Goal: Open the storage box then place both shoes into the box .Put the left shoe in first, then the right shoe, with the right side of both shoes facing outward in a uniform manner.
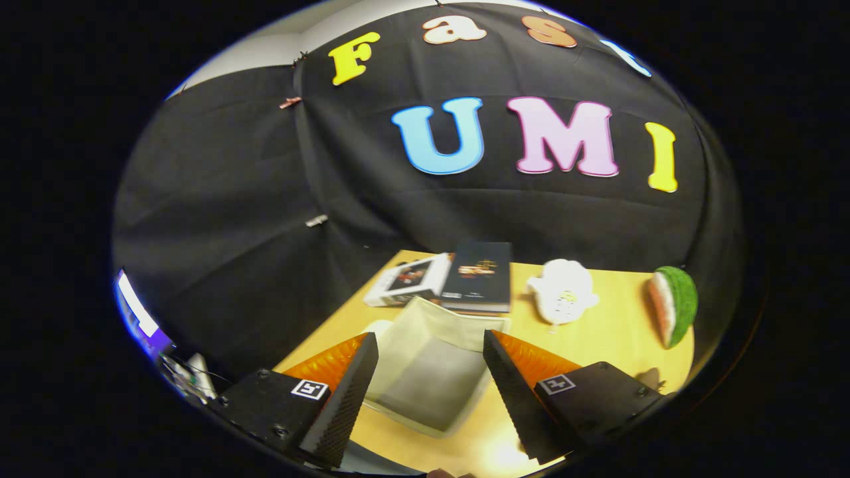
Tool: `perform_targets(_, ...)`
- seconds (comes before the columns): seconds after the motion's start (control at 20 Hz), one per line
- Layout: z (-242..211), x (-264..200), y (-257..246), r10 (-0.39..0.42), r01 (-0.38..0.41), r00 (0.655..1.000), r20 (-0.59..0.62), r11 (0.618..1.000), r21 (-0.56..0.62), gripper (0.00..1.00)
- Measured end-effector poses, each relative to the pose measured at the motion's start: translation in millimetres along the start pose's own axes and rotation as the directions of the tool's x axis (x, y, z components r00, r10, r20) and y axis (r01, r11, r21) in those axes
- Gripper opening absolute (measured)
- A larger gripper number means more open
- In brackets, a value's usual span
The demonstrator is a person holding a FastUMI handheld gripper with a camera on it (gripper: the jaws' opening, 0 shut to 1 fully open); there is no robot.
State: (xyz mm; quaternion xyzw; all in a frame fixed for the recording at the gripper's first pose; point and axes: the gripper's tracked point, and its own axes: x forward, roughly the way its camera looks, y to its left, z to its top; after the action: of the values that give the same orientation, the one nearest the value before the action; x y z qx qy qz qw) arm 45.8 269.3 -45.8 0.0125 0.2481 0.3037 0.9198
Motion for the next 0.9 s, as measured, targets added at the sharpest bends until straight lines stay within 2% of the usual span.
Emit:
perform_targets(0.2, -51.7, -18.0, -79.5, -0.140, 0.146, 0.987, -0.077, 0.985, 0.087, 0.99)
perform_targets(0.3, -90.4, -16.1, -105.6, -0.181, 0.200, 0.974, -0.140, 0.970, 0.137, 0.98)
perform_targets(0.4, -125.5, -21.2, -139.0, -0.227, 0.266, 0.949, -0.218, 0.948, 0.173, 0.98)
perform_targets(0.55, -169.0, -40.4, -184.5, -0.280, 0.342, 0.905, -0.320, 0.927, 0.155, 0.99)
perform_targets(0.7, -204.7, -31.7, -199.9, -0.264, 0.341, 0.876, -0.404, 0.931, 0.132, 0.99)
perform_targets(0.85, -233.5, -10.1, -200.6, -0.173, 0.290, 0.860, -0.481, 0.940, 0.179, 0.99)
perform_targets(0.9, -237.4, -0.4, -208.4, -0.186, 0.300, 0.855, -0.484, 0.939, 0.169, 0.99)
